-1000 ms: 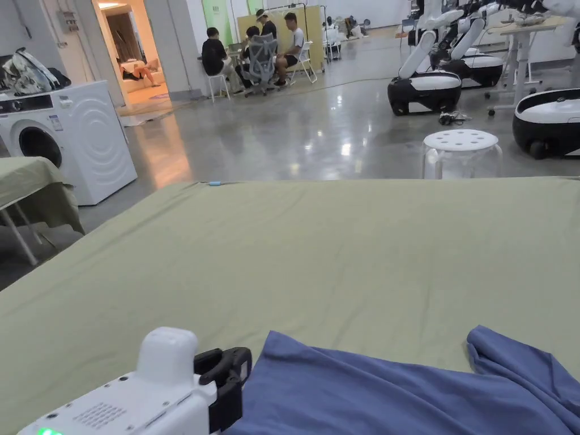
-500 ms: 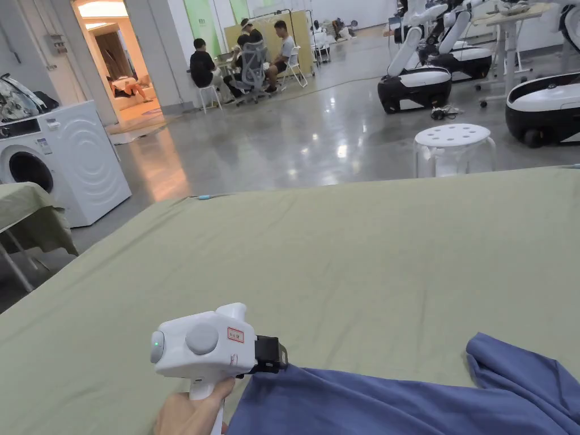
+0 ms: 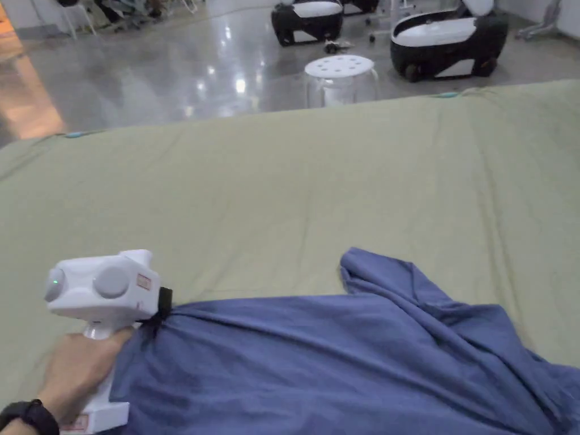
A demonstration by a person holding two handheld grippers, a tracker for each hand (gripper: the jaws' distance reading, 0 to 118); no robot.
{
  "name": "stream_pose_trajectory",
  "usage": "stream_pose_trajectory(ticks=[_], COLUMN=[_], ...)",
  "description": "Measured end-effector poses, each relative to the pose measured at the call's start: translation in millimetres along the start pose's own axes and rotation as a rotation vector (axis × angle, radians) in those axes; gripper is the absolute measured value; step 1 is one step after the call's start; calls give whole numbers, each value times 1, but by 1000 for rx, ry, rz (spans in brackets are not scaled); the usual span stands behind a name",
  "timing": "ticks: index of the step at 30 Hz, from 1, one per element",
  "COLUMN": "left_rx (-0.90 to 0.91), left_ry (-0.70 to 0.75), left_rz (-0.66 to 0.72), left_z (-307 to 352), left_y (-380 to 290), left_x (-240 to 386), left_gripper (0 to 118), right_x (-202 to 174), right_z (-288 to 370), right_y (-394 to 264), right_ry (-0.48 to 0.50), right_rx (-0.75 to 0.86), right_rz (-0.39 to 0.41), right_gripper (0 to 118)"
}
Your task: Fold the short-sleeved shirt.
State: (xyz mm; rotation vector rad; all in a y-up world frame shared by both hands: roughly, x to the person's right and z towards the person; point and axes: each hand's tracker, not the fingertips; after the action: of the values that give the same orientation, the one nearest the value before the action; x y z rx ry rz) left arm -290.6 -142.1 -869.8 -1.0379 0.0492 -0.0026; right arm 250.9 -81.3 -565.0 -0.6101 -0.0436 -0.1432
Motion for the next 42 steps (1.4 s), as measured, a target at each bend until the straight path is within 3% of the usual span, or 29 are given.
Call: stream_pose_trajectory(ticks=[4,5,11,20,25,27,28,29,30,31,32,33,36,42], left_rx=[-33,-40,-37,-50,-47,-50,-50,-48,-45,-38,-29,-13,57,379], left_ry=[45,59,102,75,42,24,16,10,6,2,-1,-4,-15,-193], left_rz=[-47,-64,-107,-83,-60,-46,-39,-33,-29,-25,-21,-14,0,105], left_z=[7,8,4,4,4,4,4,4,4,4,4,5,13,119], left_y=[2,2,5,6,5,5,5,5,4,3,1,-1,-10,-31], left_x=[18,22,26,19,13,9,8,6,5,4,3,3,-1,-37], left_gripper=[7,7,7,7,7,7,7,7,7,7,7,7,6,6], right_x=[28,34,55,41,28,27,21,19,18,16,8,6,0,-9], right_z=[3,2,-18,-38,-15,-27,-36,-45,-52,-59,-62,-60,-47,-18], right_y=[-15,-18,-34,-36,-46,-46,-46,-48,-48,-47,-45,-45,-38,16], right_ry=[-31,-38,69,201,183,165,132,115,102,78,36,59,52,126], right_rx=[-6,-25,-86,-125,-78,-85,-113,-117,-129,-152,-169,-157,-110,62], right_rz=[-227,-270,-434,-554,-597,-581,-536,-503,-477,-446,-433,-443,-336,-161], right_gripper=[85,88,87,86,87,86,80,61,22,12,12,12,11,10])
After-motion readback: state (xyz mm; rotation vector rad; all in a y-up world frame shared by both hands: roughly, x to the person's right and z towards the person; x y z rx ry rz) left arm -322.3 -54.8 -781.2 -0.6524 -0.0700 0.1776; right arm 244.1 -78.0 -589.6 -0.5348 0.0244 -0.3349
